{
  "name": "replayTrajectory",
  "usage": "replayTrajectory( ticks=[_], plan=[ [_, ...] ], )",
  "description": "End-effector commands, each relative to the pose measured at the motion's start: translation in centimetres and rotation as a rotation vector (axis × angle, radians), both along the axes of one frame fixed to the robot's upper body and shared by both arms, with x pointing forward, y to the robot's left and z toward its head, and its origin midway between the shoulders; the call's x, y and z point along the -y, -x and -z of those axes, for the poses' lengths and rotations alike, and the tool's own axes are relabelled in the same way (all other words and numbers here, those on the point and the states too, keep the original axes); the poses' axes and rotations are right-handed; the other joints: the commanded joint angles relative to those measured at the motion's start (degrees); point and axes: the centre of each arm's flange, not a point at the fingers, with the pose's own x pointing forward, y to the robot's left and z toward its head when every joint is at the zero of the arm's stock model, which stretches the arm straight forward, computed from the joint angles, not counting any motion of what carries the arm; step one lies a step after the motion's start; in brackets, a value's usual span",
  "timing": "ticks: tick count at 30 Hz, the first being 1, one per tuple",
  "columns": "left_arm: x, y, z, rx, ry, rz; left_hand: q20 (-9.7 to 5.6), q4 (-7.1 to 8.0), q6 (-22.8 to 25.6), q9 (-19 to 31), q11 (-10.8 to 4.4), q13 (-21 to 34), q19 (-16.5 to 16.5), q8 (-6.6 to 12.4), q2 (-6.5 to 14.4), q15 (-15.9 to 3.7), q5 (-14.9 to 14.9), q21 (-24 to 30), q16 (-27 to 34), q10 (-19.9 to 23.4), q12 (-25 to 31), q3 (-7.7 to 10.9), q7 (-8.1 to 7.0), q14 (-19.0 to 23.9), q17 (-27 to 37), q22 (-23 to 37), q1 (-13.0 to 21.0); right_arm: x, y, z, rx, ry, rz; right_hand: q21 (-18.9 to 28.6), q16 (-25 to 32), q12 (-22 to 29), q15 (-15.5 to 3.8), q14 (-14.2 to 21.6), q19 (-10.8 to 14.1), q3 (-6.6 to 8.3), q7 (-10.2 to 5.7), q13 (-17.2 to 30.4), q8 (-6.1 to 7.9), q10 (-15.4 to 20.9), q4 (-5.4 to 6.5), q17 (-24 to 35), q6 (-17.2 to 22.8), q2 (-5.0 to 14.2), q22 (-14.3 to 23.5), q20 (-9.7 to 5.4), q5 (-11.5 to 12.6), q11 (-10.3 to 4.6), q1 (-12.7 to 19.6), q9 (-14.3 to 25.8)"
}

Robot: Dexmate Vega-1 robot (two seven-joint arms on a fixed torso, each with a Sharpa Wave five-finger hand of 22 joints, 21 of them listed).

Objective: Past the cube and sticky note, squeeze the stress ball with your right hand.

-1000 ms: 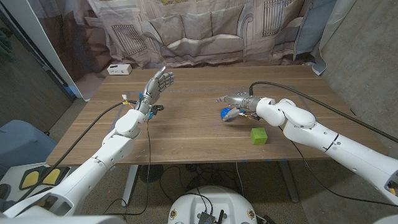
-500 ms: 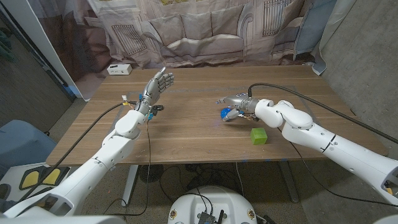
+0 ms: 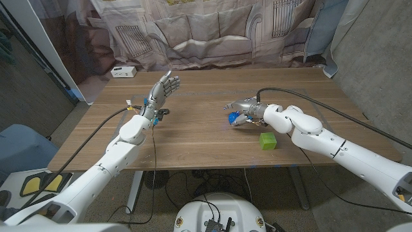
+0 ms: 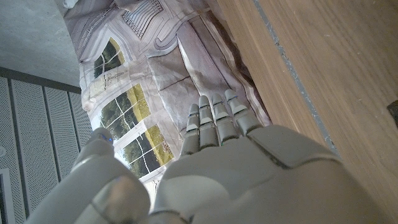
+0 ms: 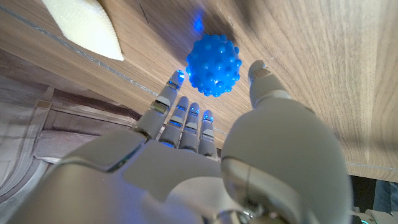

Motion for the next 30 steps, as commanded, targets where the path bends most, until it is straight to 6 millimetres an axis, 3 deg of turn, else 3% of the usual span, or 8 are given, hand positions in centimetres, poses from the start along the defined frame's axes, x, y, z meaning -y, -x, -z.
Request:
replayTrajectory(
  ticks=[1,8,16,30],
  plan=[
    [0.1,-0.1,0.2,-0.004,0.004,0.004,-0.08,-0.3,0.63,0.18,-0.2,0.34,0.47,-0.2,0.26,0.15,-0.18,-0.18,-0.13,0.5,-0.14,-0.06,0.11,0.66,0.12,0.34,0.09,0.2,-0.3,0.4,-0.003,-0.011,0.0,-0.05,0.5,0.56,-0.46,1.43,0.85,-0.13,0.24,0.18,0.66,1.15,0.53,0.4,1.29,-0.09,-0.04,-1.2,0.32,0.57,0.94,0.28],
    [-0.1,0.1,0.2,0.006,0.008,-0.002,-0.06,-0.34,0.8,0.18,-0.18,0.34,0.48,-0.15,0.32,0.2,-0.19,-0.2,-0.13,0.5,-0.17,-0.07,0.3,0.66,0.12,0.34,0.1,0.3,-0.6,0.9,-0.002,-0.008,-0.003,0.36,1.61,1.26,-1.63,4.61,4.41,-0.1,-1.23,0.18,1.57,4.04,0.53,0.75,5.7,0.47,-0.04,-2.78,0.35,-0.03,2.74,0.18],
    [0.1,-0.1,0.4,0.0,0.007,0.007,-0.04,-0.37,0.89,0.18,-0.14,0.35,0.45,-0.14,0.35,0.28,-0.2,-0.22,-0.16,0.67,-0.15,-0.1,0.28,0.62,0.13,0.34,0.08,0.2,-0.7,1.2,0.015,0.003,0.007,0.07,1.35,1.33,-1.56,4.13,4.46,0.0,-1.32,0.18,1.6,4.59,0.39,0.82,6.56,0.63,-0.06,-2.87,0.38,-0.33,3.56,0.15],
    [0.0,0.0,1.0,-0.01,0.012,0.008,0.0,-0.44,0.92,0.18,-0.17,0.35,0.5,-0.18,0.4,0.3,-0.22,-0.22,-0.15,0.63,-0.23,-0.16,0.32,0.66,0.13,0.34,0.04,0.4,-1.3,1.9,0.005,0.007,0.024,0.04,1.74,1.23,-2.54,5.56,6.45,1.33,-1.62,0.17,1.22,5.51,-0.23,1.04,7.63,1.92,-0.06,-3.41,0.51,-0.72,8.08,0.13]
  ],
)
